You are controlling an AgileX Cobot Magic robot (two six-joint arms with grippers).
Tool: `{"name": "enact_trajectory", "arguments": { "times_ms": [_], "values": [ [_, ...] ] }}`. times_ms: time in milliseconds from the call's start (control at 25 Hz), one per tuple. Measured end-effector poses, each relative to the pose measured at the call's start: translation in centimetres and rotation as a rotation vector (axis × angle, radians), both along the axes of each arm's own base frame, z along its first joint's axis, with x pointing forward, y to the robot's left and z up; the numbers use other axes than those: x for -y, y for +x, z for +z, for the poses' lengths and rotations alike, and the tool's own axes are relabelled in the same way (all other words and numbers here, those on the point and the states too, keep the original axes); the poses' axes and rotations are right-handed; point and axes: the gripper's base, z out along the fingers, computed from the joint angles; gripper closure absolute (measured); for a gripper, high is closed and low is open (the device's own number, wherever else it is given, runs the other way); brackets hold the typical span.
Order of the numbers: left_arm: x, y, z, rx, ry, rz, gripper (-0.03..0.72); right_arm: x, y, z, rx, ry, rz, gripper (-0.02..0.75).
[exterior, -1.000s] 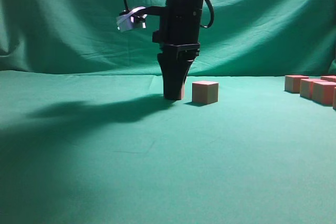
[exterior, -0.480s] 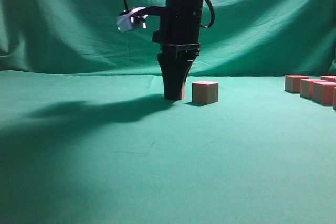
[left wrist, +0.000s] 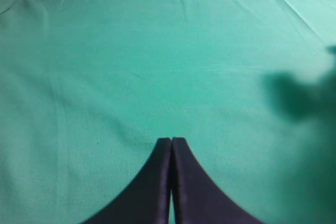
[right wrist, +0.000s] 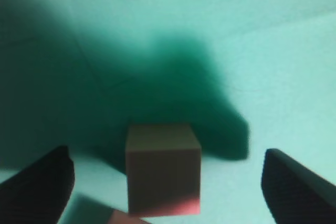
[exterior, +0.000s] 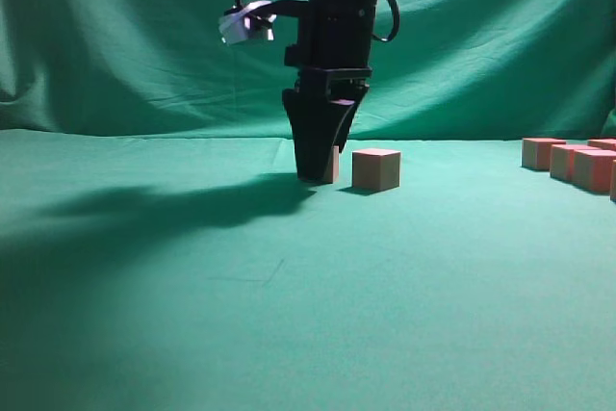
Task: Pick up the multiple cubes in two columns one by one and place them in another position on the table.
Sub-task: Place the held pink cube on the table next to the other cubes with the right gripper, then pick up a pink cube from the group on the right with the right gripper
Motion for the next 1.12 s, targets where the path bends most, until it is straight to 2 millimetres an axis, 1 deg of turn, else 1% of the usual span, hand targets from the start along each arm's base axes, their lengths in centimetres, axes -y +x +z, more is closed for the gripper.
{"name": "enact_trajectory", "arguments": {
  "times_ms": [80, 200, 360, 520, 560, 680, 720, 840, 880, 920, 1000, 1080, 1120],
  "values": [
    [0.0, 0.0, 0.0, 0.000, 0.000, 0.000, 0.688, 0.0, -0.1, 0.7, 0.011, 0.007, -0.003, 0.068],
    [0.0, 0.0, 0.0, 0.000, 0.000, 0.000, 0.688, 0.3, -0.3, 2.7, 0.046, 0.024, -0.021, 0.068],
    [0.0, 0.0, 0.0, 0.000, 0.000, 0.000, 0.688, 0.8, -1.1, 7.1, 0.119, 0.069, -0.034, 0.068],
    [0.0, 0.0, 0.0, 0.000, 0.000, 0.000, 0.688, 1.6, -2.6, 12.5, 0.179, 0.167, -0.185, 0.068],
    [0.0, 0.0, 0.0, 0.000, 0.000, 0.000, 0.688, 1.9, -3.1, 13.9, 0.193, 0.198, -0.228, 0.114],
    [0.0, 0.0, 0.0, 0.000, 0.000, 0.000, 0.688, 2.9, -4.8, 18.0, 0.232, 0.282, -0.336, 0.204],
    [0.0, 0.0, 0.0, 0.000, 0.000, 0.000, 0.688, 3.4, -5.5, 19.4, 0.249, 0.309, -0.371, 0.192],
    [0.0, 0.0, 0.0, 0.000, 0.000, 0.000, 0.688, 5.1, -7.5, 23.3, 0.314, 0.371, -0.484, 0.192],
    [0.0, 0.0, 0.0, 0.000, 0.000, 0.000, 0.688, 5.6, -8.1, 24.3, 0.334, 0.387, -0.506, 0.232],
    [0.0, 0.0, 0.0, 0.000, 0.000, 0.000, 0.688, 6.1, -8.9, 25.6, 0.355, 0.415, -0.530, 0.218],
    [0.0, 0.0, 0.0, 0.000, 0.000, 0.000, 0.688, 7.3, -10.7, 28.0, 0.384, 0.473, -0.575, 0.218],
    [0.0, 0.0, 0.0, 0.000, 0.000, 0.000, 0.688, 8.3, -12.5, 29.8, 0.406, 0.520, -0.598, 0.218],
    [0.0, 0.0, 0.0, 0.000, 0.000, 0.000, 0.688, 8.9, -13.4, 30.4, 0.412, 0.529, -0.605, 0.218]
  ]
}}
